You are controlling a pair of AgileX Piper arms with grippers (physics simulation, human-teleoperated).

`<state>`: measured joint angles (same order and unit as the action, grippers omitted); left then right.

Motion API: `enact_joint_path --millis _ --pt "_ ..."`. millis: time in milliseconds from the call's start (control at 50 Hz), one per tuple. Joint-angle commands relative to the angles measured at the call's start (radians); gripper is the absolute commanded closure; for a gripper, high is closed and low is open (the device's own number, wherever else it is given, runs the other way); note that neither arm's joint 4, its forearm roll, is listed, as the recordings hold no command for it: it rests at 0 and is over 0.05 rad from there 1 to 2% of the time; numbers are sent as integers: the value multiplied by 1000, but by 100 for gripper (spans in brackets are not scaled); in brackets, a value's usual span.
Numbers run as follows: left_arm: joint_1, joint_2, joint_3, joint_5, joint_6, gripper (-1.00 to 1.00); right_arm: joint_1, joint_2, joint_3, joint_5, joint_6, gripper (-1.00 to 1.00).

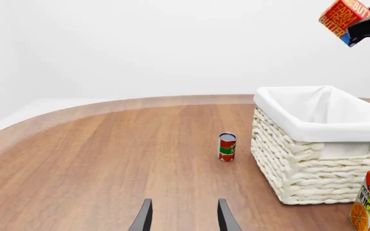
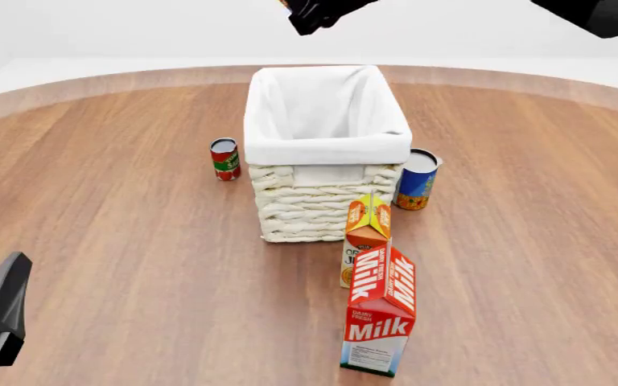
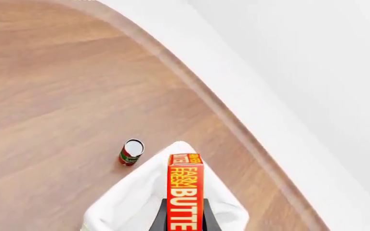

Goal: Pick up the butter and put it in the basket.

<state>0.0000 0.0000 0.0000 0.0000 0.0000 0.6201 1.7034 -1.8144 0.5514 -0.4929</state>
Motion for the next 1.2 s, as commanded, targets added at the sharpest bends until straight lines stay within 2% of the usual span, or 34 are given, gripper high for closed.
enact_joint_path --millis 20,100,200,740,1100,1200 --pt "0 0 0 0 0 -100 -13 60 -60 18 -13 100" --pt "0 0 0 0 0 -100 -14 58 -45 13 -19 100" --pt "0 0 0 0 0 -100 -18 51 -76 60 -21 100" --pt "0 0 0 0 0 -100 -50 103 -169 168 -80 100" --pt "0 0 0 0 0 -100 -50 115 -123 185 -134 100" --pt "0 0 0 0 0 -100 -55 125 -140 199 -146 100"
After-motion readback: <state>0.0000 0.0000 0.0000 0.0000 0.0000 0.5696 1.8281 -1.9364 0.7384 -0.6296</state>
